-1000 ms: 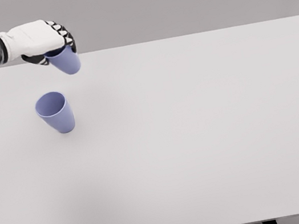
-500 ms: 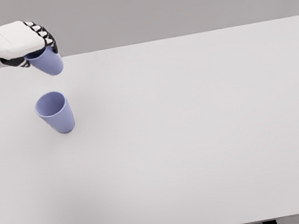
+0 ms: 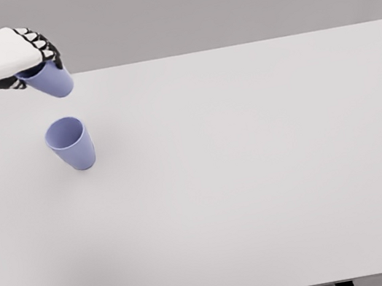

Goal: Place the right cup on the left cup with left arm

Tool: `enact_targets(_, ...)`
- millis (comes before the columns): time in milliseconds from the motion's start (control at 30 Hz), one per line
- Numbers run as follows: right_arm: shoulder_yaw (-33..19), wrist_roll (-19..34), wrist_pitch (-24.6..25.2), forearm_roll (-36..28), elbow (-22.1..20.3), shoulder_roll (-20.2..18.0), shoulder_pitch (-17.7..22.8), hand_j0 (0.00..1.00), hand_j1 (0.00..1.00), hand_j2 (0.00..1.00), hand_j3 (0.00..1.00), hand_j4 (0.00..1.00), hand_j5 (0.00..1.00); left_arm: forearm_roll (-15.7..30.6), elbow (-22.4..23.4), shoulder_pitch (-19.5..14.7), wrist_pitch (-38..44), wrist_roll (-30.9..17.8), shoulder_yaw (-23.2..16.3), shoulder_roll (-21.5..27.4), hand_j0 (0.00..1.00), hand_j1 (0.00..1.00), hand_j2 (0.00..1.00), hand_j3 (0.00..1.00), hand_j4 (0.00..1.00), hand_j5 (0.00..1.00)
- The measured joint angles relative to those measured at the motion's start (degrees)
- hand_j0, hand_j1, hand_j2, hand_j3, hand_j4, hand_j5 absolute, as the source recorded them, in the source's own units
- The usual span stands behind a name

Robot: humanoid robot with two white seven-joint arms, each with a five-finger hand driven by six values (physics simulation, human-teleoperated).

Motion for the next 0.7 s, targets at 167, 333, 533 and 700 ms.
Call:
enact_targets(167,0.0,0.0,0.0,0.0,0.0,0.0,0.0,1.00,1.00,1.00,1.00,1.00,1.00,0.2,-2.7,3.4,0.0,0.0,0.7,1.8,0.66,0.66,0.66,0.66,0.66,0.66)
enact_targets(333,0.0,0.0,0.0,0.0,0.0,0.0,0.0,1.00,1.00,1.00,1.00,1.00,1.00,0.3,-4.7,5.0,0.0,0.0,2.6,3.2,0.66,0.66,0.66,0.66,0.66,0.66)
enact_targets(533,0.0,0.0,0.0,0.0,0.0,0.0,0.0,1.00,1.00,1.00,1.00,1.00,1.00,0.9,-5.2,5.4,0.0,0.0,3.7,3.9,0.66,0.66,0.66,0.66,0.66,0.66)
enact_targets(700,0.0,0.0,0.0,0.0,0.0,0.0,0.0,1.00,1.00,1.00,1.00,1.00,1.00,2.9,-7.9,7.1,0.0,0.0,4.8,4.7,0.66,0.66,0.66,0.66,0.66,0.66)
